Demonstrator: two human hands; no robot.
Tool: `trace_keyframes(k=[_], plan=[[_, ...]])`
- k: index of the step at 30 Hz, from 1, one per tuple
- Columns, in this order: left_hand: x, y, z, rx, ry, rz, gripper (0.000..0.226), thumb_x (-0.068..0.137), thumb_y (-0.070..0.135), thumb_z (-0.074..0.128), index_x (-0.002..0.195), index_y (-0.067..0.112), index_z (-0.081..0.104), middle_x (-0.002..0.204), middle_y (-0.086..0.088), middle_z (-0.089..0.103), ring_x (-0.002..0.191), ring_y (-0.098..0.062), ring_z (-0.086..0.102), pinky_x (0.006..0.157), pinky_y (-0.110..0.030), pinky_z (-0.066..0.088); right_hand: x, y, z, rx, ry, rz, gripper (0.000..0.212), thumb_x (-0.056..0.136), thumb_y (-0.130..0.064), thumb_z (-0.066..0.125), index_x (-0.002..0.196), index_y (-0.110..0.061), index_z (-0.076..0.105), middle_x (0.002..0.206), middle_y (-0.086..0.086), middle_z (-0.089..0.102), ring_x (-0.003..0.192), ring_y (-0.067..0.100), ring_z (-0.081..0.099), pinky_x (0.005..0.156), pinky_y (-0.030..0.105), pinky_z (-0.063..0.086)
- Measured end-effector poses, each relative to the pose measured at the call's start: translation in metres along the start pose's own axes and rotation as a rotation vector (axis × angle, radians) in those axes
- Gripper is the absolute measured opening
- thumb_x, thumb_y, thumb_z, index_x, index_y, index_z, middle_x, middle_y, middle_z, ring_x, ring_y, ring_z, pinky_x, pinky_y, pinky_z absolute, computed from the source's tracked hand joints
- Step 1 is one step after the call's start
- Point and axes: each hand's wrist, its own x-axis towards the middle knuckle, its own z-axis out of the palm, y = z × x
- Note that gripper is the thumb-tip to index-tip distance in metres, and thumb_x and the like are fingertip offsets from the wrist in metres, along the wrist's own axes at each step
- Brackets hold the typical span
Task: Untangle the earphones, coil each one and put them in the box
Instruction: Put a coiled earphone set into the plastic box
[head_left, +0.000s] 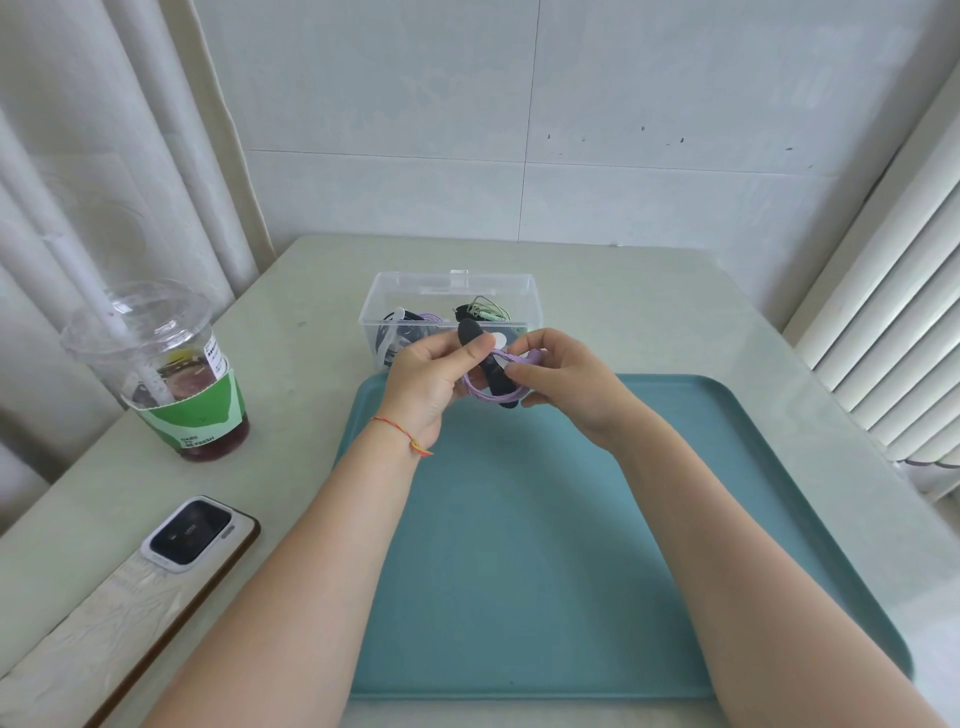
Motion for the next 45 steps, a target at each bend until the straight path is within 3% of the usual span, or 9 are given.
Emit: trace_keyframes(k=[8, 15, 19, 23, 29, 32, 37, 40, 45], plan=[[0.004, 0.001, 0.003, -0.192, 0.077, -0.003, 0.012, 0.095, 0.005, 0.057, 0.084, 0.005, 0.058, 0.069, 0.0, 0.072, 0.065, -0.011, 0.069, 0.066, -0.024, 0.058, 0.0, 0.002, 0.0, 0.098, 0.056, 0.009, 0.004, 0.094, -0.004, 0.058, 0.093, -0.004, 0.062, 0.089, 0.016, 0.066, 0.073, 0.026, 0.063, 0.074, 0.032, 0.058], [0.003, 0.001, 0.006, -0.279, 0.063, -0.001, 0.002, 0.097, 0.005, 0.054, 0.095, 0.004, 0.054, 0.082, -0.008, 0.071, 0.073, -0.017, 0.069, 0.066, -0.026, 0.058, -0.001, 0.001, 0.001, 0.256, 0.074, 0.066, 0.012, 0.097, -0.003, 0.053, 0.09, -0.006, 0.064, 0.086, 0.013, 0.067, 0.073, 0.025, 0.065, 0.072, 0.03, 0.06], [0.003, 0.0, 0.008, -0.29, 0.088, 0.0, 0.002, 0.097, 0.006, 0.054, 0.098, 0.004, 0.054, 0.078, -0.005, 0.072, 0.07, -0.016, 0.07, 0.064, -0.028, 0.059, -0.001, -0.001, 0.004, 0.279, 0.105, 0.081, 0.014, 0.097, 0.0, 0.051, 0.092, -0.006, 0.063, 0.086, 0.011, 0.066, 0.072, 0.021, 0.064, 0.074, 0.029, 0.059], [0.003, -0.003, 0.009, -0.272, 0.141, 0.02, 0.012, 0.095, 0.009, 0.058, 0.106, 0.002, 0.055, 0.091, -0.011, 0.066, 0.076, -0.021, 0.066, 0.062, -0.027, 0.057, 0.003, -0.001, 0.014, 0.244, 0.209, 0.114, 0.013, 0.096, -0.002, 0.05, 0.101, -0.002, 0.061, 0.092, 0.014, 0.065, 0.07, 0.021, 0.063, 0.07, 0.028, 0.058], [0.002, -0.004, 0.011, -0.29, 0.126, 0.099, 0.008, 0.096, 0.007, 0.057, 0.087, 0.008, 0.057, 0.086, -0.01, 0.066, 0.076, -0.02, 0.067, 0.07, -0.03, 0.058, 0.002, -0.002, 0.012, 0.556, 0.159, 0.233, 0.01, 0.096, -0.003, 0.051, 0.097, -0.001, 0.061, 0.074, 0.008, 0.064, 0.072, 0.024, 0.064, 0.065, 0.029, 0.057], [0.002, -0.003, 0.011, -0.366, 0.123, 0.073, 0.007, 0.096, 0.008, 0.056, 0.09, 0.007, 0.057, 0.083, -0.007, 0.068, 0.076, -0.02, 0.068, 0.073, -0.03, 0.059, 0.001, -0.001, 0.01, 0.603, 0.086, 0.232, 0.013, 0.098, 0.0, 0.048, 0.104, 0.0, 0.059, 0.086, 0.015, 0.064, 0.068, 0.022, 0.068, 0.062, 0.027, 0.058], [0.002, -0.001, 0.013, -0.444, 0.127, 0.026, 0.01, 0.098, 0.012, 0.054, 0.091, 0.007, 0.059, 0.082, -0.007, 0.066, 0.072, -0.015, 0.068, 0.07, -0.027, 0.059, -0.001, -0.002, 0.012, 0.687, 0.056, 0.211, 0.018, 0.099, 0.001, 0.042, 0.094, -0.004, 0.059, 0.088, 0.014, 0.066, 0.073, 0.022, 0.068, 0.066, 0.027, 0.058], [0.003, 0.0, 0.014, -0.461, 0.134, 0.001, 0.014, 0.099, 0.015, 0.053, 0.09, 0.008, 0.06, 0.08, -0.006, 0.067, 0.07, -0.013, 0.068, 0.065, -0.026, 0.059, -0.001, 0.0, 0.017, 0.691, 0.091, 0.167, 0.018, 0.097, 0.005, 0.044, 0.09, -0.007, 0.056, 0.087, 0.015, 0.065, 0.075, 0.024, 0.066, 0.067, 0.028, 0.058], [0.003, -0.002, 0.011, -0.349, 0.073, -0.052, 0.012, 0.095, 0.015, 0.059, 0.094, 0.006, 0.067, 0.087, -0.008, 0.072, 0.077, -0.018, 0.069, 0.072, -0.028, 0.06, -0.002, -0.003, 0.014, 0.527, 0.202, 0.054, 0.013, 0.097, 0.0, 0.049, 0.092, -0.009, 0.057, 0.077, 0.007, 0.066, 0.066, 0.015, 0.065, 0.073, 0.028, 0.059]])
